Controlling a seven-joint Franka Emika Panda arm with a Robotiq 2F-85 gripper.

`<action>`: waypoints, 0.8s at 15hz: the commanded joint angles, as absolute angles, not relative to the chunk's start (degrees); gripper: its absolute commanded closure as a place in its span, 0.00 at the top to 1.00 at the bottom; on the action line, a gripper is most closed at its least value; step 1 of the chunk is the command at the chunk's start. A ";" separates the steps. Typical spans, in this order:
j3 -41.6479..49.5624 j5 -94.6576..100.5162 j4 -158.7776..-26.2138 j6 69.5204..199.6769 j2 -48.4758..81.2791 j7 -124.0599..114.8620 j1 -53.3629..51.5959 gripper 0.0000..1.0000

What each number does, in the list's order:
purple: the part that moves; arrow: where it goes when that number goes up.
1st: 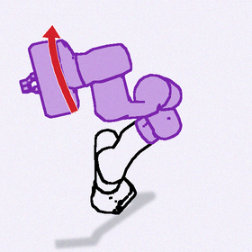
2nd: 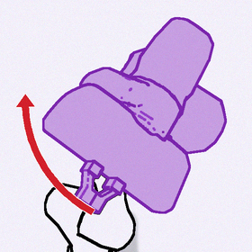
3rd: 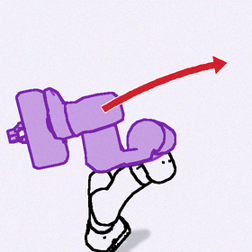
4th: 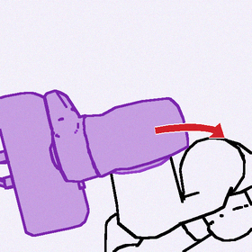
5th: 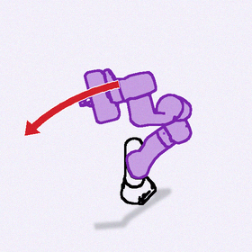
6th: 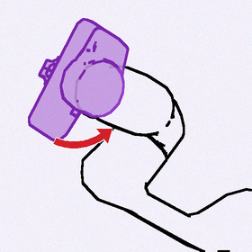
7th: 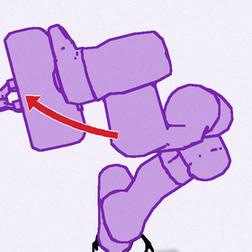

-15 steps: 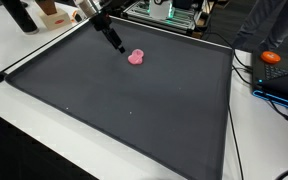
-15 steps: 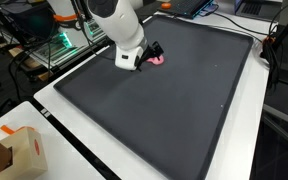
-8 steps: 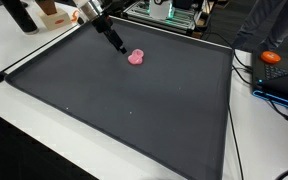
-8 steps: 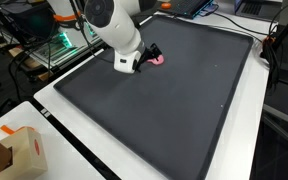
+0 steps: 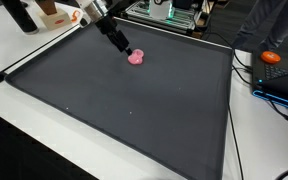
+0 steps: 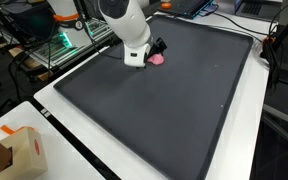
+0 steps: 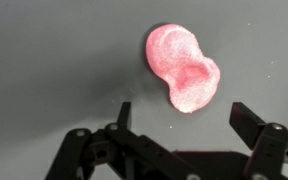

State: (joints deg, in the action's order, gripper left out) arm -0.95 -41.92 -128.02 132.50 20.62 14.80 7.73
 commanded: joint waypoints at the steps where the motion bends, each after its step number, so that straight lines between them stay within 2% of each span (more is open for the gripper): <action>1: -1.04 -37.13 -127.69 131.93 19.15 12.58 5.21 1.00; 12: -1.96 -2.61 -125.02 129.78 17.06 -4.95 -6.92 1.00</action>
State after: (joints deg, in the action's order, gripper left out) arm -2.15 -11.22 -125.69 132.26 17.28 -0.03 -3.87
